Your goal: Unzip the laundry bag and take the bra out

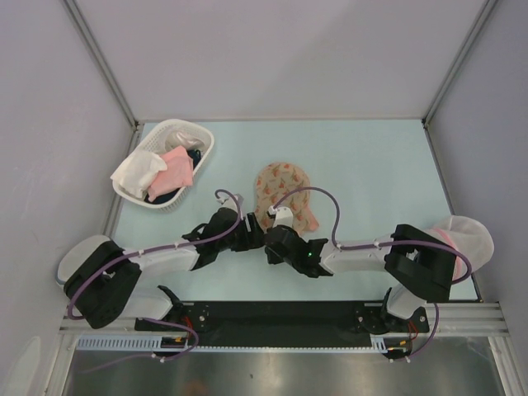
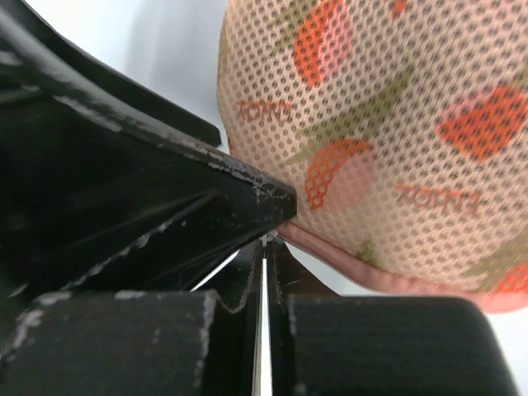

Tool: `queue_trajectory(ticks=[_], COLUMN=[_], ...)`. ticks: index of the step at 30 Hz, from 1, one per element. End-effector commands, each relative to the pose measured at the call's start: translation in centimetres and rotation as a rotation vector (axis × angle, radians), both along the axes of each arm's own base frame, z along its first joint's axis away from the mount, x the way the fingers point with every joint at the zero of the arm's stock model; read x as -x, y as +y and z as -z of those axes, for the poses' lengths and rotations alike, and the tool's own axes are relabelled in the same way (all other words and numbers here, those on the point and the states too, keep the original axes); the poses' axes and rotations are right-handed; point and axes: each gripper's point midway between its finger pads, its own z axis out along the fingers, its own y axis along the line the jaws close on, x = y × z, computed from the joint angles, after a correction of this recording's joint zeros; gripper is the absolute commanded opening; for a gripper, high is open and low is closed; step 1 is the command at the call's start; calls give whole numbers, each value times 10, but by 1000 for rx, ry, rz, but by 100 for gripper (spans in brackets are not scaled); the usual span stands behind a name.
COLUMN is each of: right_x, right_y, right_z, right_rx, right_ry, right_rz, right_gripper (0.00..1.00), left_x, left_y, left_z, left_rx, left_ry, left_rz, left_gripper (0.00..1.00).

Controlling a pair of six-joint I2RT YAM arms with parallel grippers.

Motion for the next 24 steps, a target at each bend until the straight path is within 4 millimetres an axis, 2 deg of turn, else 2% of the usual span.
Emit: queue_trajectory(ticks=[1, 2, 7, 9, 10, 12, 13, 16, 24], right_x=[-2, 0, 4, 4, 4, 5, 5, 4, 5], right_y=[25, 27, 29, 30, 30, 29, 29, 29, 26], right_z=[-18, -18, -18, -18, -18, -18, -19, -19, -12], right_rx=[-72, -74, -78, -76, -77, -76, -77, -75, -59], right_ry=[-30, -27, -26, -27, -29, -28, -30, -30, -21], right_rz=[-38, -44, -53, -57, -58, -57, -58, -57, -52], right_gripper=[0, 0, 0, 0, 0, 0, 0, 0, 0], left_x=[-4, -6, -13, -16, -17, -19, -20, -22, -27], left_y=[0, -1, 0, 0, 0, 1, 1, 1, 2], left_z=[-6, -7, -5, -6, -5, -5, -6, -6, -7], left_rx=[35, 40, 22, 20, 16, 9, 7, 1, -15], left_ry=[-15, -17, -24, -28, -28, -27, -32, -35, -41], left_rz=[-50, -54, -85, -89, -95, -101, -105, -110, -118], left_gripper=[67, 61, 47, 39, 31, 22, 14, 0, 0])
